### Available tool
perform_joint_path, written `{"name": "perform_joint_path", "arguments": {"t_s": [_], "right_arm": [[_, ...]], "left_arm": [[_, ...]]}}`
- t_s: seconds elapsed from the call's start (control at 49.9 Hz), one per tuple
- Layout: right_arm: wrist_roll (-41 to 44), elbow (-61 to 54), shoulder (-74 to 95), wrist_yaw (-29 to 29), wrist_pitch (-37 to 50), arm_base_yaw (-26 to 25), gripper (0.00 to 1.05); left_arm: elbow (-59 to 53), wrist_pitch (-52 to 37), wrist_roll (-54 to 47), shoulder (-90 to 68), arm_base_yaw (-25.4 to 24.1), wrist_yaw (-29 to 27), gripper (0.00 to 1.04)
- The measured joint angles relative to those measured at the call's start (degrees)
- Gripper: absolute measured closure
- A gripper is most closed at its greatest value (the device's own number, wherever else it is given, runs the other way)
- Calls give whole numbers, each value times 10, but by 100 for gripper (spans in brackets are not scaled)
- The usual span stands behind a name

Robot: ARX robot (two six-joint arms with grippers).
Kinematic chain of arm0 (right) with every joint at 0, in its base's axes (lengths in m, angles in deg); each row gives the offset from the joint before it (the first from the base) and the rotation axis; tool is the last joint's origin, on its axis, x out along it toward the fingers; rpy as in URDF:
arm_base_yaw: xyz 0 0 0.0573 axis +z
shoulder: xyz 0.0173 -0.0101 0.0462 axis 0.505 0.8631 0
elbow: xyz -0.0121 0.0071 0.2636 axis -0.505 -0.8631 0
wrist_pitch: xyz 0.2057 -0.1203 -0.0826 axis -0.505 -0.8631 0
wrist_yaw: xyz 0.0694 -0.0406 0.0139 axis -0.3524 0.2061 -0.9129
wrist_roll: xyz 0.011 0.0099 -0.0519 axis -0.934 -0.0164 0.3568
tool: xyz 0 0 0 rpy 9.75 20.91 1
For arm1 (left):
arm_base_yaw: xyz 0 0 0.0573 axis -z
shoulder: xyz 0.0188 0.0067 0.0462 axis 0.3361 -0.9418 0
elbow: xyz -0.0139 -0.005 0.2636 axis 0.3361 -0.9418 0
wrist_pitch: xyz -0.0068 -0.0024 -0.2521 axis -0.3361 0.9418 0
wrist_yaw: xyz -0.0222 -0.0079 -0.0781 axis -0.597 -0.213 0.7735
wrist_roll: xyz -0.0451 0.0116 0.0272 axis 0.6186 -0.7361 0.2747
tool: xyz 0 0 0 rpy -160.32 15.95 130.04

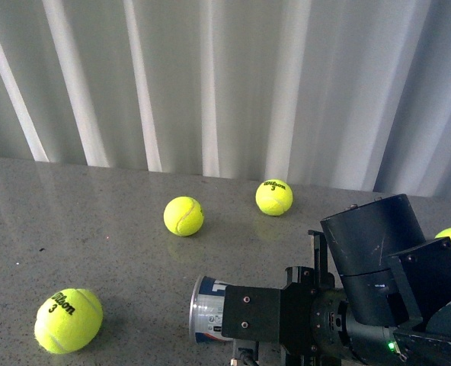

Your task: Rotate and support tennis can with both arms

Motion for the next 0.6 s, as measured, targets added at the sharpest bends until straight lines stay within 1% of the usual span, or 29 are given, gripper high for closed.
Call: {"name": "perform_joint_path", "arguments": {"t_s": [0.08,0.12,0.14,0.36,0.42,0.501,0.541,0.601], "right_arm": [[-3,-5,2,0,7,-2,79],[-3,-7,2,0,7,-2,72],[-3,-8,2,0,7,-3,66],[-8,-16,0,0,-1,-4,37],[-14,-17,-6,1,-5,-4,26],[-25,-20,-17,2,-15,-4,9],[-28,-22,-20,2,-16,-4,5],[-31,-26,-25,1,-22,-4,7]], "left_arm": [[0,0,0,0,0,0,7],[0,0,0,0,0,0,7],[0,0,0,0,0,0,7],[0,0,0,0,0,0,7],[0,0,0,0,0,0,7],[0,0,0,0,0,0,7],[0,0,0,0,0,0,7],[0,0,0,0,0,0,7]]}}
